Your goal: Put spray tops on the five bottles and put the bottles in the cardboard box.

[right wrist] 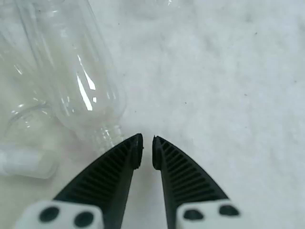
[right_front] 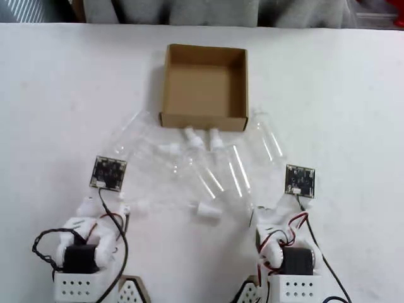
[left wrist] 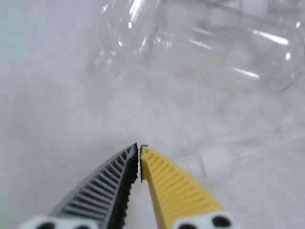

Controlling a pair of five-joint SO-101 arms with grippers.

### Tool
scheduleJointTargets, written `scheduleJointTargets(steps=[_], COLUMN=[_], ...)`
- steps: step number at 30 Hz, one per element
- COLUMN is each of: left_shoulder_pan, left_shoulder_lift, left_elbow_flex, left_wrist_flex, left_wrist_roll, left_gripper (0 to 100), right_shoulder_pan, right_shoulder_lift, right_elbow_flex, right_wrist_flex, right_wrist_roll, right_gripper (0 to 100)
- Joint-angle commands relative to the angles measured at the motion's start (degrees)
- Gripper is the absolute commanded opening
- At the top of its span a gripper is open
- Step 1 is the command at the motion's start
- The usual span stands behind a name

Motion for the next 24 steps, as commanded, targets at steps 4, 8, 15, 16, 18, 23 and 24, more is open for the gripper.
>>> scheduleJointTargets(steps=[4,8,15,16,18,23,24], left_shoulder_pan=[-0.5,-0.1,3.5,4.6,6.9,9.2,9.2], left_shoulder_lift=[-0.6,-0.6,-0.3,-0.3,-0.3,1.0,2.8], left_elbow_flex=[-3.3,-4.1,-11.6,-13.0,-16.0,-20.4,-21.2], left_wrist_flex=[-12.7,-15.3,-7.7,-5.9,-2.9,-1.4,-1.7], left_wrist_roll=[-0.4,-0.4,-0.4,-0.6,-2.7,-4.7,-4.7], left_gripper=[2,2,2,2,2,2,2], right_shoulder_pan=[0.6,0.7,9.5,10.7,11.8,12.3,12.4], right_shoulder_lift=[-0.2,-0.2,-0.2,-0.2,-0.2,-0.2,-0.1], right_elbow_flex=[0.5,0.3,0.4,0.4,0.4,0.4,0.4], right_wrist_flex=[-0.9,-3.6,-12.3,-13.1,-13.6,-13.2,-13.1], right_wrist_roll=[-0.1,-0.1,-0.1,-0.1,-0.1,-0.1,-0.1], right_gripper=[2.8,2.8,2.8,2.8,2.8,2.8,2.8])
